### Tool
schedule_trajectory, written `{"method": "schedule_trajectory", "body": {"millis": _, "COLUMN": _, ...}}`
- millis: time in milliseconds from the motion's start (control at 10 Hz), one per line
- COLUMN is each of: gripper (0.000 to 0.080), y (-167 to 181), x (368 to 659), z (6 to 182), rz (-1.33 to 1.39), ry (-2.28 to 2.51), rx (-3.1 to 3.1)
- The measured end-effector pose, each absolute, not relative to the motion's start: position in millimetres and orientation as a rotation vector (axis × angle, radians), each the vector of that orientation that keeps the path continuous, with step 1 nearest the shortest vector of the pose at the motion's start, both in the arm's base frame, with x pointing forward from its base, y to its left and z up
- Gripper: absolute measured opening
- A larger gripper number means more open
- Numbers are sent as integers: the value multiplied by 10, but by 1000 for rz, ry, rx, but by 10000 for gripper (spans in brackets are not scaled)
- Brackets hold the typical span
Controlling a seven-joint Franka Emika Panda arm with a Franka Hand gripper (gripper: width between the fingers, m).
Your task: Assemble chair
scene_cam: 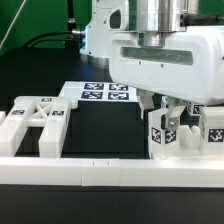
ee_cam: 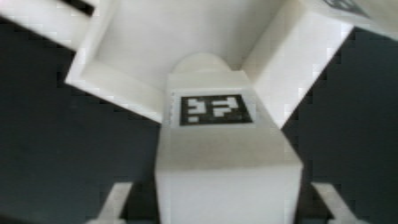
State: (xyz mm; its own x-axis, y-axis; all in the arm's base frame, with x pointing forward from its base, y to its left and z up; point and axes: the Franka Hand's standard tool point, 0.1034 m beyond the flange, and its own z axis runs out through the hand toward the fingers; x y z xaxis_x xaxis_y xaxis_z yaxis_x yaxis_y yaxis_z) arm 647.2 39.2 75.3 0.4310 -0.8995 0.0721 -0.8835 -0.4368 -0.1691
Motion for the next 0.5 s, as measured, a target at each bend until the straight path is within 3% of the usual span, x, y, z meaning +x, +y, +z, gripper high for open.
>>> {"method": "schedule_trajectory", "body": {"millis": 500, "gripper": 288, "y": 414, "x": 6488, "z": 737, "rz": -57, "ry": 2049, "rx": -2281}}
